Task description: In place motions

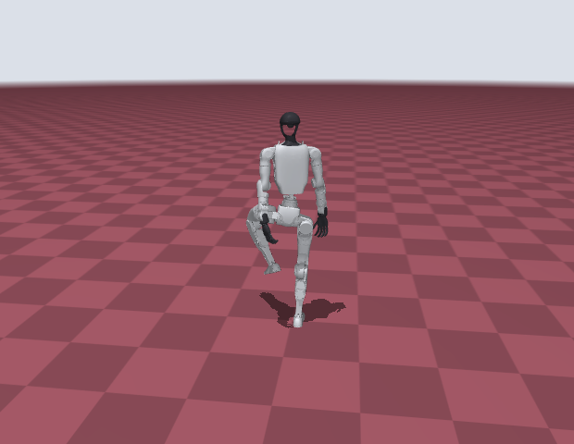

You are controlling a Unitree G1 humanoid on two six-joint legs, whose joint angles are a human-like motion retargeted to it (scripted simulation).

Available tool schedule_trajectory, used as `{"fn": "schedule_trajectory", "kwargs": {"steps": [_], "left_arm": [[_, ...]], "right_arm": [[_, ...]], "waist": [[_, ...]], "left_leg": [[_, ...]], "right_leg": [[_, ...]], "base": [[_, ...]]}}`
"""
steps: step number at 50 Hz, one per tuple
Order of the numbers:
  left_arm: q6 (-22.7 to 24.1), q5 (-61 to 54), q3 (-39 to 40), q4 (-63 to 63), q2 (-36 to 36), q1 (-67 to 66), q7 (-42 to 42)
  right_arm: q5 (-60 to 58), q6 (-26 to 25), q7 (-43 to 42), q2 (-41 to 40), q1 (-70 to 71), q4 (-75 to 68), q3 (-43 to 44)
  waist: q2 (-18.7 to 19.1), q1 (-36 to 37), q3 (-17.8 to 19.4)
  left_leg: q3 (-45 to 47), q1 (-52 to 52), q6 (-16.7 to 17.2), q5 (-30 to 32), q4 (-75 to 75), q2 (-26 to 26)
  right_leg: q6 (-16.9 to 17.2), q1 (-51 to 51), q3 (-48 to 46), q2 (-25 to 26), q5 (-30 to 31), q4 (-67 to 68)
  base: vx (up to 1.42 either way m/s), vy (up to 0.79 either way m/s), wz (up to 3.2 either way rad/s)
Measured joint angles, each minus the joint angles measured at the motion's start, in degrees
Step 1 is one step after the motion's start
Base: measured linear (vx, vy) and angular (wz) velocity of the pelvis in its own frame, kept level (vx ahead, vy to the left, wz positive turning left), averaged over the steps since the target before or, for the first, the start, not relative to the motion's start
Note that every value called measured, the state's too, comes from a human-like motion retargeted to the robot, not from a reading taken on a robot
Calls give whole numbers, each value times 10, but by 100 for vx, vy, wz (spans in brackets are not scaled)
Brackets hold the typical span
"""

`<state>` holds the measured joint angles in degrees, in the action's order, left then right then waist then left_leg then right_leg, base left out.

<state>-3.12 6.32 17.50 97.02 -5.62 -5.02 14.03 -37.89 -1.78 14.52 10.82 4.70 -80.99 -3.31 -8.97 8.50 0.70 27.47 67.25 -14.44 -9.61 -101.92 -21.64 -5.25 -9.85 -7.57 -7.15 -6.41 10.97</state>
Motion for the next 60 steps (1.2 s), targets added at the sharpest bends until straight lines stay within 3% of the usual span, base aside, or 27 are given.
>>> {"fn": "schedule_trajectory", "kwargs": {"steps": [2,4,7,10,16,17,18,20,22,25,27,29,30,32,35,37,41,45,49,52,55,57,58,60], "left_arm": [[-3,8,-9,4,4,-16,-4],[-9,9,-12,4,4,-16,-1],[-13,5,-18,4,0,-8,3],[-11,0,-17,-4,0,-5,-2],[-11,-20,-24,-53,1,5,-20],[-11,-21,-28,-61,0,10,-24],[-10,-21,-33,-68,-2,15,-28],[-10,-20,-44,-83,-3,21,-35],[-11,-22,-50,-87,-7,50,-30],[-12,-30,-88,-87,-21,125,-43],[-9,-39,-131,-103,-26,159,-53],[-5,-37,-140,-122,-30,165,-50],[-4,-35,-129,-129,-34,165,-45],[-2,-31,-101,-126,-46,169,-35],[-5,-31,-96,-108,-47,177,-48],[-3,-36,-96,-94,-48,172,-49],[-6,-22,-98,-63,-44,152,-32],[-6,-14,-91,-44,-29,127,-40],[-2,-14,-71,-41,-14,92,-38],[0,-8,-57,-37,-7,65,-36],[1,-3,-57,-31,-6,40,-34],[1,6,-45,-21,-18,33,-23],[0,11,-35,-18,-21,24,-23],[-4,19,-19,-12,-25,4,-23]], "right_arm": [[10,10,7,-2,-4,6,-4],[13,7,28,-9,0,14,-1],[27,5,49,-18,-1,14,0],[31,6,49,-22,-14,3,-6],[0,-1,27,-18,-51,-39,-10],[-4,-4,25,-15,-56,-50,-9],[-6,-8,23,-13,-63,-60,-6],[-14,-21,22,-5,-76,-84,1],[-14,-46,18,-1,-78,-99,10],[33,-42,-3,-3,-75,-103,53],[65,-9,20,6,-83,-95,66],[52,-14,44,10,-97,-77,56],[29,-31,49,10,-100,-68,44],[-2,-51,29,4,-87,-62,32],[25,-26,-3,2,-70,-68,27],[19,-6,27,-2,-72,-58,20],[-3,-11,55,-10,-82,-52,22],[3,-15,45,-12,-88,-56,17],[2,-14,34,-10,-98,-50,13],[8,-14,22,-6,-106,-49,14],[18,-16,14,-4,-109,-55,16],[21,-18,20,-7,-90,-70,13],[19,-19,21,-8,-88,-72,7],[14,-22,22,-9,-90,-76,3]], "waist": [[-9,10,-19],[-10,8,-10],[7,4,-9],[21,-15,-35],[45,-38,-76],[55,-36,-82],[70,-42,-91],[105,-79,-115],[133,-128,-124],[130,-90,-59],[138,-89,-53],[145,-95,-78],[156,-115,-89],[168,-148,-80],[197,-185,-47],[213,-201,-41],[237,-228,-55],[223,-217,-60],[197,-191,-85],[171,-163,-101],[144,-154,-98],[125,-168,-53],[121,-147,-59],[95,-126,-80]], "left_leg": [[1,37,9,-6,-14,9],[0,26,10,-7,-4,22],[-7,-43,14,-11,47,29],[-6,-144,34,-4,161,75],[-5,-442,87,52,637,229],[-16,-492,91,42,729,249],[-43,-537,88,-29,804,268],[30,-612,76,-72,917,238],[-103,-588,106,-25,934,231],[-140,-589,109,-1,927,220],[-157,-596,105,-10,938,214],[-156,-577,100,-14,938,209],[-166,-560,102,-13,931,201],[-160,-546,96,-9,923,194],[-190,-544,96,0,915,166],[-200,-531,93,7,910,150],[-206,-501,95,6,890,119],[-203,-514,96,9,898,126],[-160,-535,98,9,921,142],[-136,-547,98,6,926,161],[-139,-562,99,1,917,183],[-152,-605,102,-16,898,194],[-131,-614,104,-19,902,192],[-116,-622,105,-22,912,223]], "right_leg": [[-2,-18,10,-6,-2,4],[1,-18,13,-12,-2,7],[6,-4,1,-6,2,-4],[19,6,-18,-9,7,-24],[31,28,-45,-7,-2,-30],[29,29,-47,4,-8,-23],[25,29,-56,19,-16,-15],[23,29,-92,40,-33,11],[25,13,-131,50,-12,46],[68,-25,-127,24,82,177],[108,-102,-129,-1,161,311],[129,-216,-52,28,222,426],[134,-275,-11,62,222,482],[94,-367,-27,54,189,605],[68,-484,-53,69,148,760],[51,-567,-79,75,127,839],[53,-656,-115,77,92,891],[48,-598,-99,79,83,840],[63,-457,-58,86,87,712],[78,-314,-18,95,106,546],[108,-140,16,96,178,299],[83,18,3,103,63,130],[44,63,-52,88,-24,97],[-1,99,-114,62,-46,4]], "base": [[2,13,-30],[-12,5,-1],[0,6,-2],[11,10,22],[17,5,-2],[20,0,-25],[23,-2,41],[24,-4,140],[-5,-8,138],[-34,-16,4],[-15,-14,59],[7,-4,-7],[0,-1,-34],[-14,-3,-15],[-17,-4,47],[-3,-6,22],[7,-8,34],[3,-6,-13],[11,-3,-41],[14,0,-42],[13,0,34],[19,0,27],[25,2,-98],[25,6,-115]]}}
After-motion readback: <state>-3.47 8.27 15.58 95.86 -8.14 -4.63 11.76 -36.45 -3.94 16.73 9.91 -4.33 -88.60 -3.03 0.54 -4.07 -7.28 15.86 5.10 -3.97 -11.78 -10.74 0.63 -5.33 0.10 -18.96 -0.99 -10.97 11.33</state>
